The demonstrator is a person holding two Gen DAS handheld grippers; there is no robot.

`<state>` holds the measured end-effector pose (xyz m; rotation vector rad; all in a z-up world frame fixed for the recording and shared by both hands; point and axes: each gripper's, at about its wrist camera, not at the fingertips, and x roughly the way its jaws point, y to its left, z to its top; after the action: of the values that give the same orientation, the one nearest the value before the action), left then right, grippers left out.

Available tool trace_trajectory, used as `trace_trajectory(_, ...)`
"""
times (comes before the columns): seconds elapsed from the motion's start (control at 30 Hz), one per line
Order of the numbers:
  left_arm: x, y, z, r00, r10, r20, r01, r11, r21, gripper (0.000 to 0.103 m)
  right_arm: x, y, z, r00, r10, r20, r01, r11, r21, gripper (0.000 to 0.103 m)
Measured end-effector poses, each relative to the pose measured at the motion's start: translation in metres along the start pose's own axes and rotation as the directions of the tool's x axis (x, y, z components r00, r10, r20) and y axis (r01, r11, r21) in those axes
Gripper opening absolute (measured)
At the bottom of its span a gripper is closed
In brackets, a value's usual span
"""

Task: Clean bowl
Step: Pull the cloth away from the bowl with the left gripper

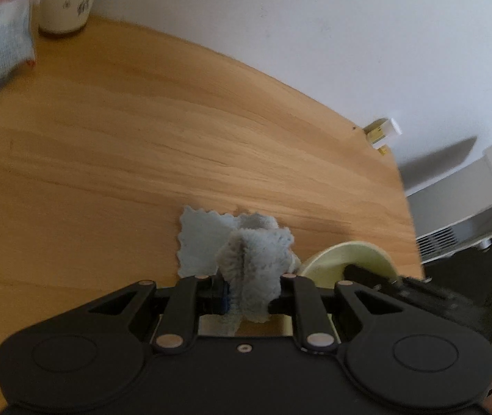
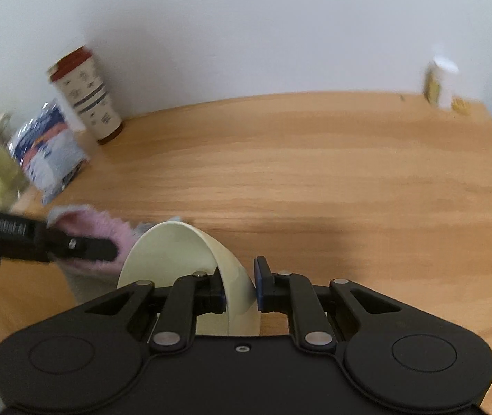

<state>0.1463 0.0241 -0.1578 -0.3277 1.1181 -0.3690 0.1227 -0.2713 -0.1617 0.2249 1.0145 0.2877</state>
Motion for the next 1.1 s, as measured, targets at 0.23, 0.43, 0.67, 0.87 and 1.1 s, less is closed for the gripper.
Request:
trace_trajectory(0.23,0.003,-0.023,-0.002,0.992,0.12,0.051,-0.129,0.948,0.29,0.036,0.009,-0.011,0.0,0.998,-0.003,-0.062,0.004,1.0,0.016,0.012)
trace_trajectory(0.43,-0.01,-0.046,0.0,0.988,0.13,0.089,-0.157,0.853,0.497,0.039,0.015,-0.011,0.0,0.995,-0.006,-0.104,0.004,1.0,-0.024,0.011)
trace_trajectory(0.67,-0.007,-0.069,-0.016,0.989,0.141,0.054,-0.139,0.714,0.686,0.041,0.017,-0.012,-0.002,0.99,-0.017,-0.138,0.005,0.996,-0.086,0.011)
trace_trajectory(0.87,0.018,-0.07,-0.015,0.985,0.173,0.014,-0.131,0.687,0.715,0.042,0.022,-0.011,0.002,0.984,-0.018,-0.174,-0.008,0.989,-0.148,0.012)
trace_trajectory(1.1,0.041,-0.061,-0.009,0.981,0.194,-0.03,-0.114,0.691,0.714,0.045,0.028,-0.012,0.012,0.973,0.027,-0.231,-0.086,0.964,-0.25,0.013)
